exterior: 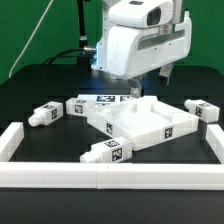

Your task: Assemble one leg

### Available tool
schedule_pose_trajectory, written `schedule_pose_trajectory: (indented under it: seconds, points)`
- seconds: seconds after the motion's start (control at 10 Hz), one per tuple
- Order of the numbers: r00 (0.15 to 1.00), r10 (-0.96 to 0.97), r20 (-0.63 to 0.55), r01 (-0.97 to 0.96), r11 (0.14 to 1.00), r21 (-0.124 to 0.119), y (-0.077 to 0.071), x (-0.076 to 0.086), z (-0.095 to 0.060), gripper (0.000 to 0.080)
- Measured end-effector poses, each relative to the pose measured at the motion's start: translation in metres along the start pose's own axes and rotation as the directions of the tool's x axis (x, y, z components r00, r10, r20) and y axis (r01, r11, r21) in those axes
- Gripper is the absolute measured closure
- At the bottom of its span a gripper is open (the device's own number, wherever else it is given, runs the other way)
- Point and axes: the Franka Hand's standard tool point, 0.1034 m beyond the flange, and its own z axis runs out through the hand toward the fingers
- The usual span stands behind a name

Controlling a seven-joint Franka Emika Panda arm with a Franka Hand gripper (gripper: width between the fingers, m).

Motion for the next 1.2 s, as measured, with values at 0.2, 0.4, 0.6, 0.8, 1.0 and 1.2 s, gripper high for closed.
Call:
schedule_pose_trajectory:
  seconds: [0.2, 0.4, 0.6, 0.8, 1.0, 1.2]
  points:
    - [1.0, 0.0, 0.0, 0.0, 1.0, 0.0, 0.0, 0.0, 0.0, 0.015]
    - [1.0, 0.0, 0.0, 0.0, 1.0, 0.001, -0.001, 0.0, 0.0, 0.015]
    - [1.0, 0.0, 0.001, 0.0, 1.0, 0.002, -0.001, 0.0, 0.001, 0.015]
    - [1.0, 0.0, 0.002, 0.0, 1.0, 0.003, -0.001, 0.0, 0.002, 0.015]
    - [1.0, 0.0, 0.002, 0.0, 1.0, 0.003, -0.001, 0.0, 0.002, 0.015]
    - [1.0, 0.004, 0.014, -0.004, 1.0, 0.014, 0.012, -0.01, -0.004, 0.015]
